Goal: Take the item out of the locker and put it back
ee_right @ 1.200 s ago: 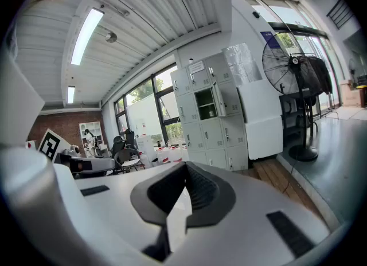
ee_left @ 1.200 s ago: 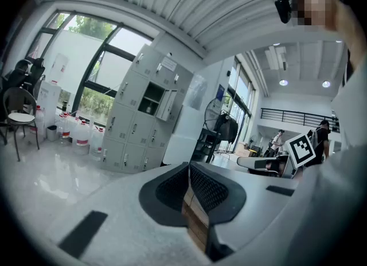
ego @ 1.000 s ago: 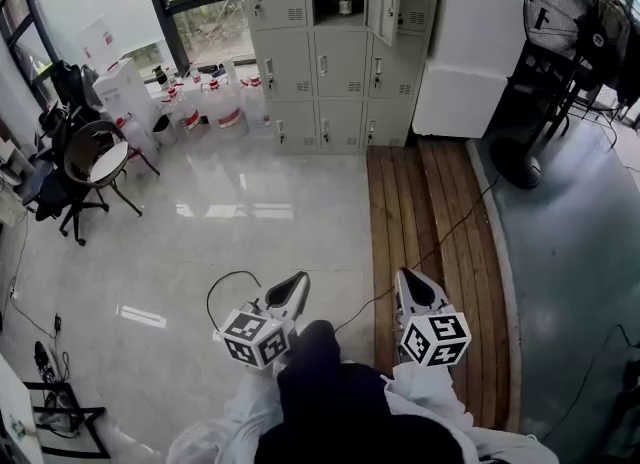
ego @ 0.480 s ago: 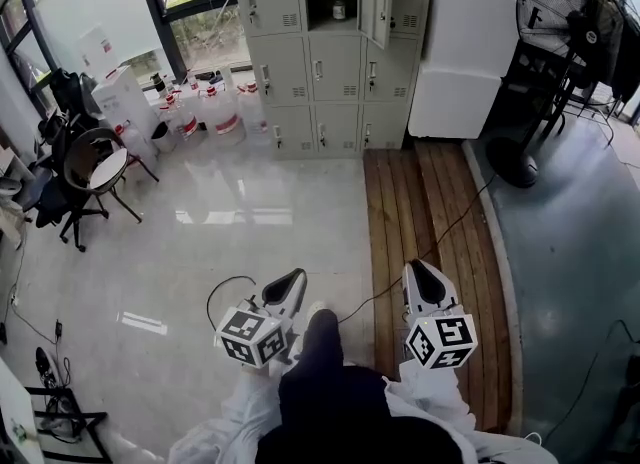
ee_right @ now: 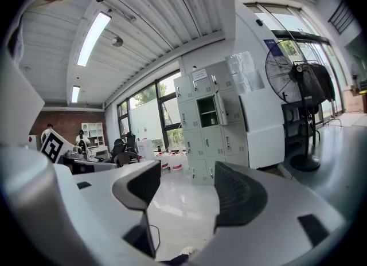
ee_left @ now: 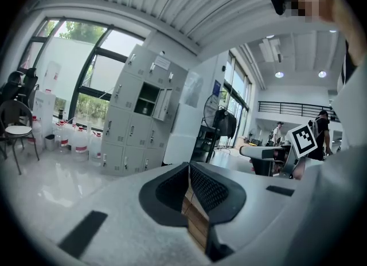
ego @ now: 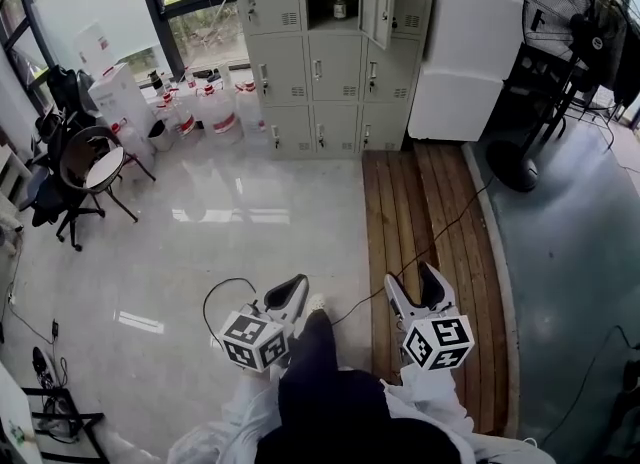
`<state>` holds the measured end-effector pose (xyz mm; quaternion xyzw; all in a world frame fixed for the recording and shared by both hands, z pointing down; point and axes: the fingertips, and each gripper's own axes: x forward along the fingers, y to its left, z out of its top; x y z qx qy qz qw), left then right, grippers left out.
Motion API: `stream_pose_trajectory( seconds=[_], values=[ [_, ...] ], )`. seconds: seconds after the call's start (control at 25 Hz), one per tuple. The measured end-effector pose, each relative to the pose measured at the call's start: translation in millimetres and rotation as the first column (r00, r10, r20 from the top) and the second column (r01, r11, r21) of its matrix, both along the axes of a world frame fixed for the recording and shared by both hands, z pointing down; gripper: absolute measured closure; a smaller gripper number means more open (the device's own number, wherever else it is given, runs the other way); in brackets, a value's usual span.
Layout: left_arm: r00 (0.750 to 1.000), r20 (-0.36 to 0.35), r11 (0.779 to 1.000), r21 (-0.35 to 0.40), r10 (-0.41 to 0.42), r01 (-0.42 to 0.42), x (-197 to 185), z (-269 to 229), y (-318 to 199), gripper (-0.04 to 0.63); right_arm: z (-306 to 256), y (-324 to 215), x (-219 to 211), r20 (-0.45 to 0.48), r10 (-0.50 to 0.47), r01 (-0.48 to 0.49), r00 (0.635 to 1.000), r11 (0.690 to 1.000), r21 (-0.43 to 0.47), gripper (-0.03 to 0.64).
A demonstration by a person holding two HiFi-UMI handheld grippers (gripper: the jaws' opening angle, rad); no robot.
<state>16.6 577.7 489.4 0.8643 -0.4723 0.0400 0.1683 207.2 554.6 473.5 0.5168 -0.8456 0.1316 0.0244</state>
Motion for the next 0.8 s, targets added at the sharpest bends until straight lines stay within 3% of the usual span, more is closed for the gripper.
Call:
stream_pose_trajectory(
  seconds=[0.44,0.8],
  values=[
    [1.0,0.001,1.0,-0.016,0.017,-0.017,-12.0,5.7,-87.4,0.58,5.9,-85.1,-11.5,-0.001,0.014,-0.014,1.0,1.0,-0.019,0.319],
    [0.999,-0.011,0.999,-0.017,0.031,-0.031,-33.4,-7.7,-192.8,0.58,-2.3,-189.9,-32.0,0.026,0.044,-0.043,0.999,0.998,-0.052,0.178]
  ],
)
